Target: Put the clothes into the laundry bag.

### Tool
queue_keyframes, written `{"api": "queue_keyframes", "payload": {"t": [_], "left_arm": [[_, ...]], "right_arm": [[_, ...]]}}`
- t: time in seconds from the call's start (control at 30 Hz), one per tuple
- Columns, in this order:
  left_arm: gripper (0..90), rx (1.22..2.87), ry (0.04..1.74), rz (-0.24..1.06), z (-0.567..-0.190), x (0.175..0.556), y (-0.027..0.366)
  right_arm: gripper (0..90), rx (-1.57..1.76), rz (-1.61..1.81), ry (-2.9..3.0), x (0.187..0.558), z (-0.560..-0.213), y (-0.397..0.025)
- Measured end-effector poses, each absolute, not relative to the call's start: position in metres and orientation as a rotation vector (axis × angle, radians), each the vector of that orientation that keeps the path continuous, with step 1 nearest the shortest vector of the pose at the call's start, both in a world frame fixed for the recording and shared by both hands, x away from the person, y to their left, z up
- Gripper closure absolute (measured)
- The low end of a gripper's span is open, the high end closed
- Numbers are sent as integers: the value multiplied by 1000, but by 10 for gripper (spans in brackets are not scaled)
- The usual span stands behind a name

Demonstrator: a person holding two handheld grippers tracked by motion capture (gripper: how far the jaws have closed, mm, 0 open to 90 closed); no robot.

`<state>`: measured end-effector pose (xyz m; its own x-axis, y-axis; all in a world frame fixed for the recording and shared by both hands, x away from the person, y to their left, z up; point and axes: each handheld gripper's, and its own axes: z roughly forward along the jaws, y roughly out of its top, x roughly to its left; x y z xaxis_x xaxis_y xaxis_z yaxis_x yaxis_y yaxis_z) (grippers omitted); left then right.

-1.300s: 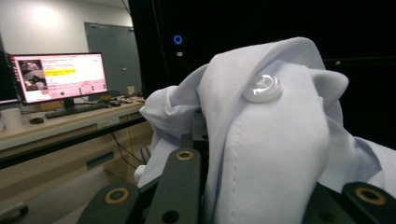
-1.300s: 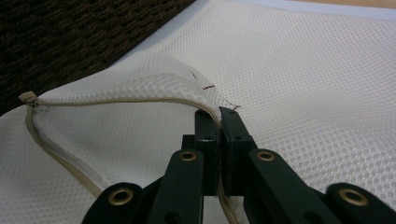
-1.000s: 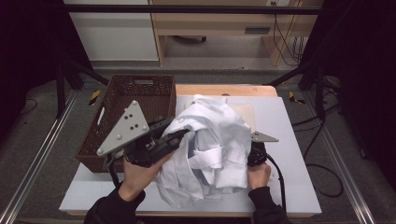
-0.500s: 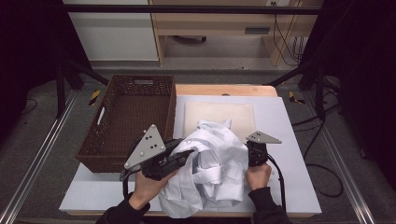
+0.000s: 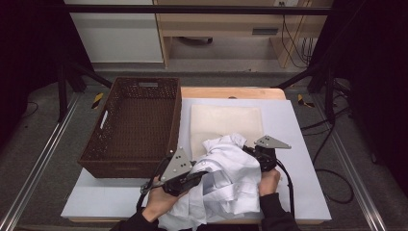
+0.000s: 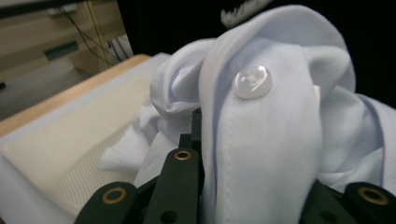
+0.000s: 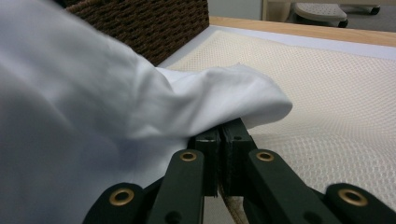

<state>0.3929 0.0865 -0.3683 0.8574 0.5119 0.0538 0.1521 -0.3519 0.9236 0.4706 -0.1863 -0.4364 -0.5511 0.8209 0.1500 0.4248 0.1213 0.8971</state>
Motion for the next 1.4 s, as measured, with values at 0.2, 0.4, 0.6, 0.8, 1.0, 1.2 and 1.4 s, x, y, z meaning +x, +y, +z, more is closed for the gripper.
{"api": "queue_keyframes", "payload": {"t": [0.2,0.4,0.6,0.8,1.0,1.2,1.4], "left_arm": [[798,2028,527,391,-401,404,64],[794,2110,548,380,-426,417,46],[783,2184,576,363,-451,428,34],[766,2244,599,321,-466,436,28],[474,2182,640,294,-454,435,37],[307,2083,636,386,-414,432,48],[320,2102,636,416,-418,446,28]], "right_arm": [[874,1200,1410,2017,470,-436,-186],[874,1194,1401,2013,469,-435,-186],[874,1173,1406,2018,468,-435,-187],[874,1142,1408,2019,466,-430,-185],[873,1142,1404,2023,464,-429,-186],[873,1148,1401,2027,465,-430,-186],[873,1140,1408,2030,464,-430,-185]]}}
